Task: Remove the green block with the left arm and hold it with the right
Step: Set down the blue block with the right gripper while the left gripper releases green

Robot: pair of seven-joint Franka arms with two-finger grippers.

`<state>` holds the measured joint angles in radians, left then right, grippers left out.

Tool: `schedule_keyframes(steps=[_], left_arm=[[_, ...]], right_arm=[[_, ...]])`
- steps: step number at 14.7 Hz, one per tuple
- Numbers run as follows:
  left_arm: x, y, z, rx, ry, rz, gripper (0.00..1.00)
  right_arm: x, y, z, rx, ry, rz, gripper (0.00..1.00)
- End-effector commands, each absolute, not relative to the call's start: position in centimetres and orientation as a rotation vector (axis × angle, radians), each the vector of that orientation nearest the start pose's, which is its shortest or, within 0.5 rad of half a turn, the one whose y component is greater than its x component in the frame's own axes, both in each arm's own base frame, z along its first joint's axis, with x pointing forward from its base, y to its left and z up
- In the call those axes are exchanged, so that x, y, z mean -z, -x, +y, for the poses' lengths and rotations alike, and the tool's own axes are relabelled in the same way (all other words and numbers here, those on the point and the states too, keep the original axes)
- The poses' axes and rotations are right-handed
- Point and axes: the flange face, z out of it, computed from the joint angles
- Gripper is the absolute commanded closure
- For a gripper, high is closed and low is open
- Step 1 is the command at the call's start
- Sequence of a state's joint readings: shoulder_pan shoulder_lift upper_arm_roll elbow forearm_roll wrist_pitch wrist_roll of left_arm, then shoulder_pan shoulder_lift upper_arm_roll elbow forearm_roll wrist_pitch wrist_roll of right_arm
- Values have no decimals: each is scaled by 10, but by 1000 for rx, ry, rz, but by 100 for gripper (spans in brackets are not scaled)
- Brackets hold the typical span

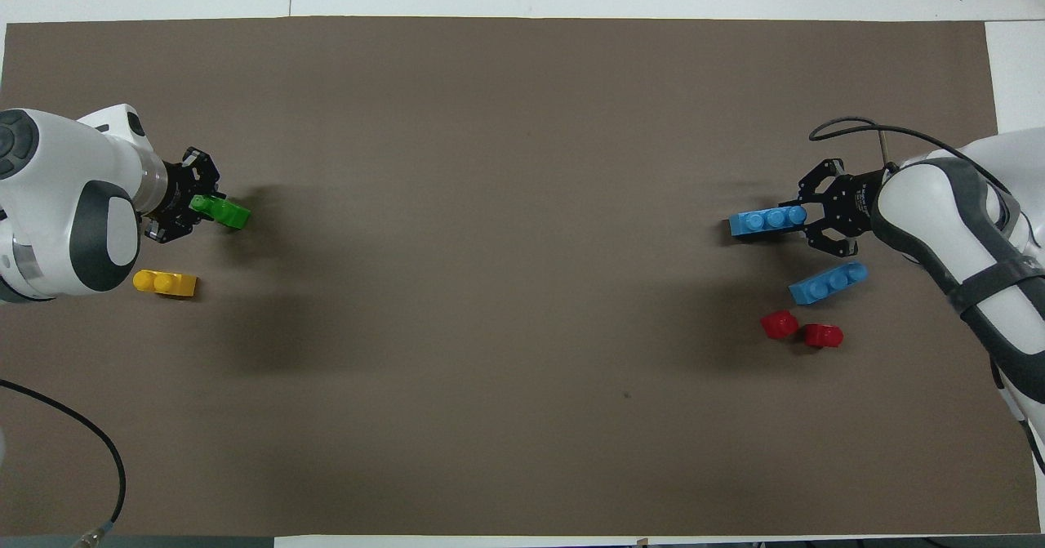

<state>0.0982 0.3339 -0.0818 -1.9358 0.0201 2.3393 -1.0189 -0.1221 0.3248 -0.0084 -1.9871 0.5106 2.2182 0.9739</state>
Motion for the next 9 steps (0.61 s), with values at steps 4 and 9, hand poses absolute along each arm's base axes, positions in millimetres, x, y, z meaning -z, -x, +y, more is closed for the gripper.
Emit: schedule_keyframes(steps=[4,9], left_arm=[[-314,-626,25,114,2868,-1380,1],[-326,-628,43,115,2885,-1334,0]], right_arm=[[-303,-594,-61,-330,2136,1823,0],[-388,-607,-51,-320,2273,1701,0]])
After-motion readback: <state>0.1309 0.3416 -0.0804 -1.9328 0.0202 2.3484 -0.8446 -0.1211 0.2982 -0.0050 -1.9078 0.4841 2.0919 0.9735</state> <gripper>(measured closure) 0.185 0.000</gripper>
